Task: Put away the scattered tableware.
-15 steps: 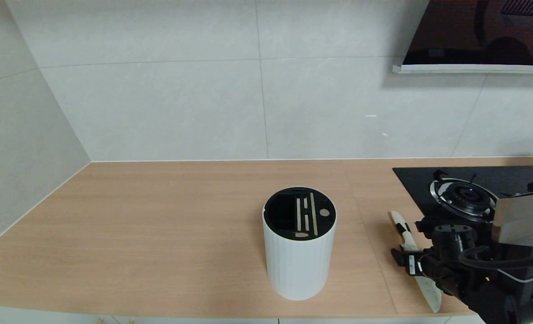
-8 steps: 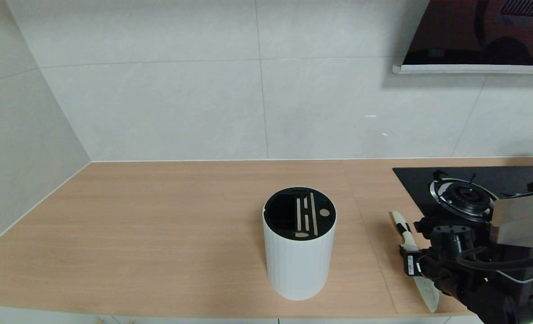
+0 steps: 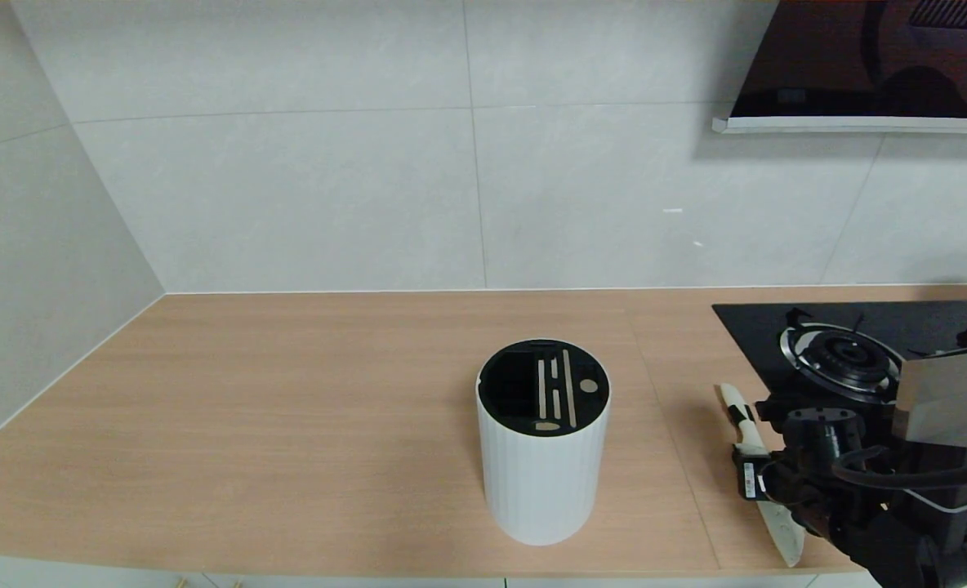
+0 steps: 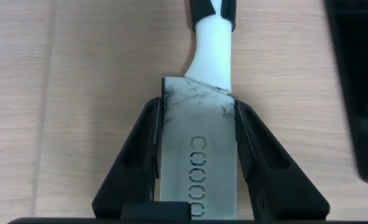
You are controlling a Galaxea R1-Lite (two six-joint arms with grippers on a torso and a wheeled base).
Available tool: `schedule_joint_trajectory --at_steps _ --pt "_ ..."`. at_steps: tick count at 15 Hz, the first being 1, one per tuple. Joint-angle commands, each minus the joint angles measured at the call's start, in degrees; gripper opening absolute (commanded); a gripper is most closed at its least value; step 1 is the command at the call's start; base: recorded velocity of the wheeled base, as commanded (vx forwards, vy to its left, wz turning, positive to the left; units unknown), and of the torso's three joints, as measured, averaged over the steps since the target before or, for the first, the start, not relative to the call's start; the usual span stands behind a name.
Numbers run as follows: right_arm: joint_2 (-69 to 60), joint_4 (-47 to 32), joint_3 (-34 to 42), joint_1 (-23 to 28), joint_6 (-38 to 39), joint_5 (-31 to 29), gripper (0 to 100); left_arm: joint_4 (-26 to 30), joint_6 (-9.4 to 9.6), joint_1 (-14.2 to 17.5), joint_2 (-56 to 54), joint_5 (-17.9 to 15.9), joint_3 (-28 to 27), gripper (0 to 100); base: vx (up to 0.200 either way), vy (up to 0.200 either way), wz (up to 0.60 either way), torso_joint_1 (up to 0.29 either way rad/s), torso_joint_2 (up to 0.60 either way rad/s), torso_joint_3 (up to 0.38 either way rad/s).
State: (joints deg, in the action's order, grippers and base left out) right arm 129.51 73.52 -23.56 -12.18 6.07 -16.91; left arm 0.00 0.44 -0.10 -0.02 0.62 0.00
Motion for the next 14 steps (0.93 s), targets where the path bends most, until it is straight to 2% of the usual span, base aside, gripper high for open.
schedule_joint_trajectory --at_steps 1,4,7,10,11,12,13,14 --pt "-4.01 0.31 0.19 -0.74 -0.01 -0.58 0 0.00 0.09 0.01 0.02 -0.01 0.00 100 0.000 0.000 0.00 0.000 0.00 0.000" --pt "-13.06 -0.84 1.33 -2.68 -0.09 -0.67 0 0.00 0.26 0.01 0.02 -0.01 0.00 100 0.000 0.000 0.00 0.000 0.00 0.000" --pt "-27.47 -12.88 -0.61 -6.37 -0.27 -0.49 0 0.00 0.44 0.01 0.02 -0.09 0.00 100 0.000 0.000 0.00 0.000 0.00 0.000" --pt "-35.47 -31.25 -12.12 -10.15 -0.36 0.65 0 -0.09 1.76 0.01 0.02 -0.71 0.00 100 0.000 0.000 0.00 0.000 0.00 0.000" --pt "-36.17 -36.70 -16.69 -11.64 -0.36 1.00 0 0.00 2.02 0.01 0.02 -2.56 -0.09 100 0.000 0.000 0.00 0.000 0.00 0.000" --pt "-36.26 -37.84 -17.74 -11.99 -0.27 1.09 0 0.09 2.02 0.01 0.02 -3.08 -0.26 100 0.000 0.000 0.00 0.000 0.00 0.000" --pt "-36.00 -42.94 -24.25 -15.60 -0.36 1.44 0 0.44 1.49 0.01 0.02 -7.21 -2.64 100 0.000 0.000 0.00 0.000 0.00 0.000" --pt "-35.73 -43.90 -27.06 -17.70 -0.36 1.44 0 2.46 0.79 0.01 0.11 -9.85 -5.10 100 0.000 0.000 0.00 0.000 0.00 0.000"
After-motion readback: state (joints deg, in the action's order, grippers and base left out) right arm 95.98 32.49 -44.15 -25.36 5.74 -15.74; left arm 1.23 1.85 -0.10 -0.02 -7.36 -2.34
